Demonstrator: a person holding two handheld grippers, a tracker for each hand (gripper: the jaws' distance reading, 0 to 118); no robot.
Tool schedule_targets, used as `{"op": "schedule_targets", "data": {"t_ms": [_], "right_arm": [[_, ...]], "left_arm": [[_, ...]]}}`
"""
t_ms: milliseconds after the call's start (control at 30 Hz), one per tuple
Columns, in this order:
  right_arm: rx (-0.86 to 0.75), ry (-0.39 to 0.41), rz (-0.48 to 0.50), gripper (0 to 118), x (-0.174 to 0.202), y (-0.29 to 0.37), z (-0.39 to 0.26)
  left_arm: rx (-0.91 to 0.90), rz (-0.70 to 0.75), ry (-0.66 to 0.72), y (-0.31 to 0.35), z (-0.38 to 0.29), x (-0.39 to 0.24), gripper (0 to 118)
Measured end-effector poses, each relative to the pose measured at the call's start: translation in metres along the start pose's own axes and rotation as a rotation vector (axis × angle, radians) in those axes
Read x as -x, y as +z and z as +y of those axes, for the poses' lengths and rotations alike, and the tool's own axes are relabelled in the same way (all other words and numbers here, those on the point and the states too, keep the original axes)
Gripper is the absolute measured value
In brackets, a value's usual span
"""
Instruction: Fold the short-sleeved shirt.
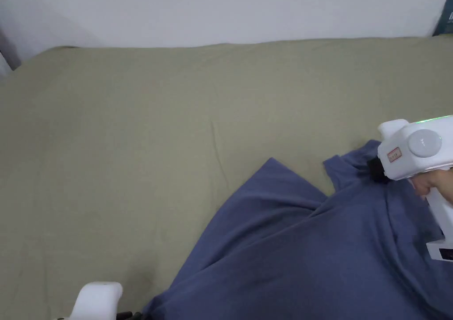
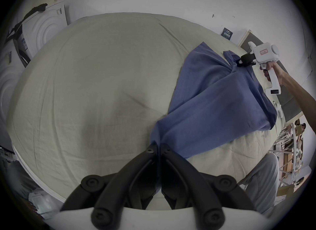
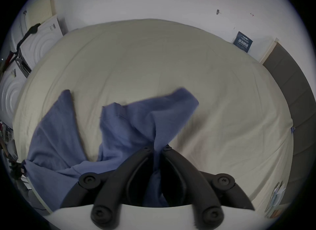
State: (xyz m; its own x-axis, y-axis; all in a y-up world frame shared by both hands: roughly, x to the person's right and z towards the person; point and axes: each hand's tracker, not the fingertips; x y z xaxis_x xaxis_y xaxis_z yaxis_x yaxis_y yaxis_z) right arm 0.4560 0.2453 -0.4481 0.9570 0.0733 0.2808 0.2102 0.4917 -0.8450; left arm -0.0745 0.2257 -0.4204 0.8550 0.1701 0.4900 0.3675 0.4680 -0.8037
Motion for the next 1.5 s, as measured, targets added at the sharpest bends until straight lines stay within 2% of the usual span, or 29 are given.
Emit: {"op": "schedule_targets", "data": {"t_ms": [233, 433, 633, 833, 1133, 1333, 1500], "right_arm": [[-0.129, -0.02, 0.029, 8, -0.016, 0.086, -0.008], [-0.312, -0.055, 0.015, 7, -0.038, 0.204, -0.023], [-0.517, -0.095, -0.014, 7, -0.059, 0.33, -0.041], [-0.683, -0.153, -0.072, 7, -0.077, 0.427, -0.054], [-0.774, -0.176, -0.121, 7, -0.08, 0.486, -0.058], [-0.793, -0.21, -0.106, 7, -0.077, 0.487, -0.047], [-0.794, -0.206, -0.102, 7, -0.073, 0.483, -0.032]], "left_arm": [[-0.066, 0.007, 0.022, 0.021, 0.013, -0.002, 0], [-0.236, 0.022, 0.055, 0.063, 0.049, -0.013, 0], [-0.416, 0.018, 0.038, 0.148, 0.111, -0.047, 0], [-0.598, 0.018, -0.018, 0.231, 0.166, -0.091, 0], [-0.725, 0.085, -0.076, 0.319, 0.22, -0.125, 0], [-0.751, 0.111, -0.071, 0.34, 0.232, -0.121, 0], [-0.747, 0.128, -0.078, 0.342, 0.238, -0.116, 0]]}}
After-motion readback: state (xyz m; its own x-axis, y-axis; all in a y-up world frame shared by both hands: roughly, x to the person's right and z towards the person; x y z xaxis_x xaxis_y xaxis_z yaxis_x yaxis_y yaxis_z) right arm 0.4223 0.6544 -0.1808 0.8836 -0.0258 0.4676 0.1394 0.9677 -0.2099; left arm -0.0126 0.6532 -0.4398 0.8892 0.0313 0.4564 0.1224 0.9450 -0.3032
